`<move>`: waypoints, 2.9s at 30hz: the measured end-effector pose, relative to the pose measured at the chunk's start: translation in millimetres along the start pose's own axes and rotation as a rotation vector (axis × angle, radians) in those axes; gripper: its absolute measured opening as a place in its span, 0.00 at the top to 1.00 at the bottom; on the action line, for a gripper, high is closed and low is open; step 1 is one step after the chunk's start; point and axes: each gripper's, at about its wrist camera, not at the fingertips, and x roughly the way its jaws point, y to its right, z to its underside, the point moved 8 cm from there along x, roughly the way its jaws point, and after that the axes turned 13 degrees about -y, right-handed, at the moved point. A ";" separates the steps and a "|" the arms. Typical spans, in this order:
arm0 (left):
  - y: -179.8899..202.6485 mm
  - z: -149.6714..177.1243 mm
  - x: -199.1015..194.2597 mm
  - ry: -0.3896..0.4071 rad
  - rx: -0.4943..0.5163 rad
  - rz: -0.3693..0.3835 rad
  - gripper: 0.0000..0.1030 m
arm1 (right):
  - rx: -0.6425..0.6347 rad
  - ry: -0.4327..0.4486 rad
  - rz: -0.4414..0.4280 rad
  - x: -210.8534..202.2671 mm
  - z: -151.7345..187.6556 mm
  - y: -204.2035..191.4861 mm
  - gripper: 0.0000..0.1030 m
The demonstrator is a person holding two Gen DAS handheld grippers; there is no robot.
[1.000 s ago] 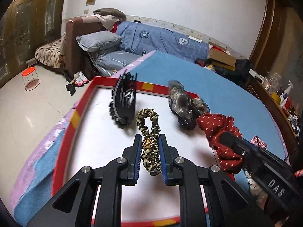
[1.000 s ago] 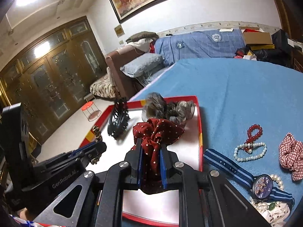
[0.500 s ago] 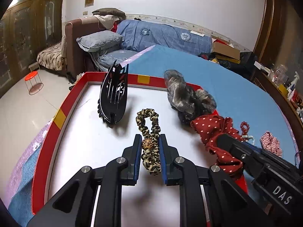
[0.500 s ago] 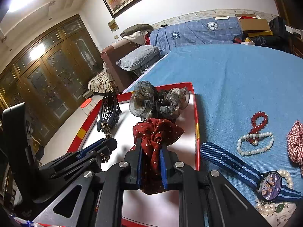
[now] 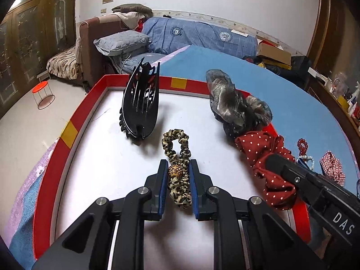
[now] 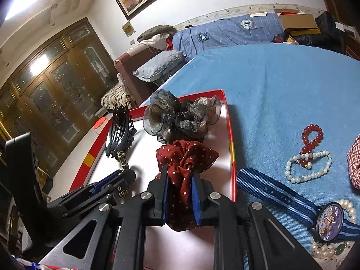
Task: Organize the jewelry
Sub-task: 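Lower the red polka-dot scrunchie into the tray and open the right tool, then lower the leopard-print bracelet into the tray and open the left tool, then withdraw both tools from the tray back toward the remaining jewelry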
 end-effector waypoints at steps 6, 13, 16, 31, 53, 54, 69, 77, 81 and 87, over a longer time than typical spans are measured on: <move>-1.7 -0.5 1.0 0.001 -0.001 -0.006 0.83 | 0.002 -0.012 0.010 3.4 3.4 0.8 0.76; -1.6 0.1 0.1 0.002 0.000 -0.007 0.82 | 0.015 -0.028 0.018 8.4 1.1 3.5 0.76; -1.9 0.1 0.3 0.002 0.001 -0.010 0.81 | 0.016 -0.026 0.023 9.5 1.3 5.1 0.76; -2.9 1.6 -5.4 0.024 0.008 -0.029 0.62 | 0.023 -0.028 0.026 12.1 0.1 7.4 0.66; -8.3 1.1 -15.2 0.045 0.018 -0.040 0.52 | 0.015 0.006 0.011 -9.0 1.1 4.7 0.57; -8.9 1.1 -16.1 0.048 0.019 -0.040 0.52 | 0.016 0.006 0.009 -9.7 1.6 5.1 0.57; -10.3 -3.6 -27.9 0.108 0.007 -0.042 0.47 | 0.034 0.033 -0.021 -28.0 0.5 6.0 0.56; -11.1 -8.2 -38.5 0.160 0.000 -0.037 0.47 | 0.038 0.061 -0.023 -41.6 0.7 7.3 0.57; -9.7 -8.4 -38.5 0.159 0.005 -0.041 0.47 | 0.048 0.073 -0.019 -47.5 1.0 8.4 0.57; -5.7 -9.2 -42.8 0.183 0.013 -0.044 0.47 | 0.079 0.093 -0.033 -65.2 2.2 11.5 0.57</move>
